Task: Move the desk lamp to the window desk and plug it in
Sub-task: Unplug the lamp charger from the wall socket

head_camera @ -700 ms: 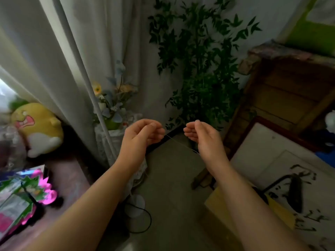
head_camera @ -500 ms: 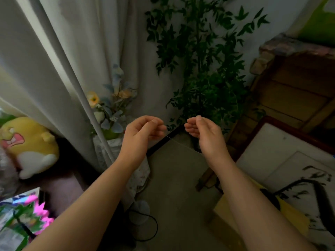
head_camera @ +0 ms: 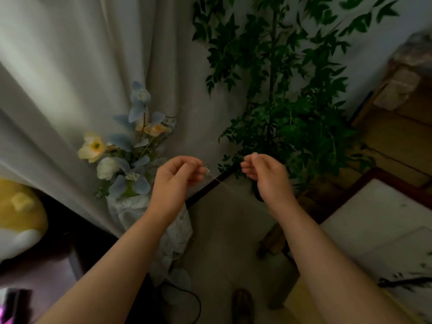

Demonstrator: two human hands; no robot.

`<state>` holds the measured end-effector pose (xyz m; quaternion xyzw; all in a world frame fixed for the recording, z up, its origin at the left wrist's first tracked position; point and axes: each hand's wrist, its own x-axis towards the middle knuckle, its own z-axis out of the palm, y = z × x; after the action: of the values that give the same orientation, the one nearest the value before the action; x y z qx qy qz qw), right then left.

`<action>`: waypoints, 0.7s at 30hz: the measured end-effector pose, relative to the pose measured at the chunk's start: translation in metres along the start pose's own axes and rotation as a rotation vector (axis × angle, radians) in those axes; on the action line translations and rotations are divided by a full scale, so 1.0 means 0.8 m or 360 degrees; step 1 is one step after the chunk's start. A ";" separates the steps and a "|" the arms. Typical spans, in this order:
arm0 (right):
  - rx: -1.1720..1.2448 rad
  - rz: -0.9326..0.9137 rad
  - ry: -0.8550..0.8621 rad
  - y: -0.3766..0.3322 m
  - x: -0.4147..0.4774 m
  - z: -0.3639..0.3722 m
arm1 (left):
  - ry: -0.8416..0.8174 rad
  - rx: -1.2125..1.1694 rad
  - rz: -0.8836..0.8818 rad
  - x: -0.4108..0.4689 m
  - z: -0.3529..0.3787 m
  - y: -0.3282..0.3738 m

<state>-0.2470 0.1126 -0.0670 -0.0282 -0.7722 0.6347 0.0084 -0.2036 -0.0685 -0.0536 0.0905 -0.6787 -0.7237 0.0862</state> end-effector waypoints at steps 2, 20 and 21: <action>-0.0031 0.0034 -0.0034 0.014 0.032 0.003 | 0.0047 0.0014 -0.0033 0.025 0.011 -0.015; -0.0406 0.0336 -0.0348 0.236 0.325 0.071 | 0.0491 0.0565 -0.0411 0.286 0.070 -0.281; -0.0410 0.0341 -0.0351 0.257 0.340 0.082 | 0.0506 0.0570 -0.0438 0.302 0.070 -0.303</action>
<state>-0.5151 0.1027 -0.2872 -0.0415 -0.8358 0.5273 -0.1474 -0.4520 -0.0588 -0.2954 0.3082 -0.7552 -0.5737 0.0750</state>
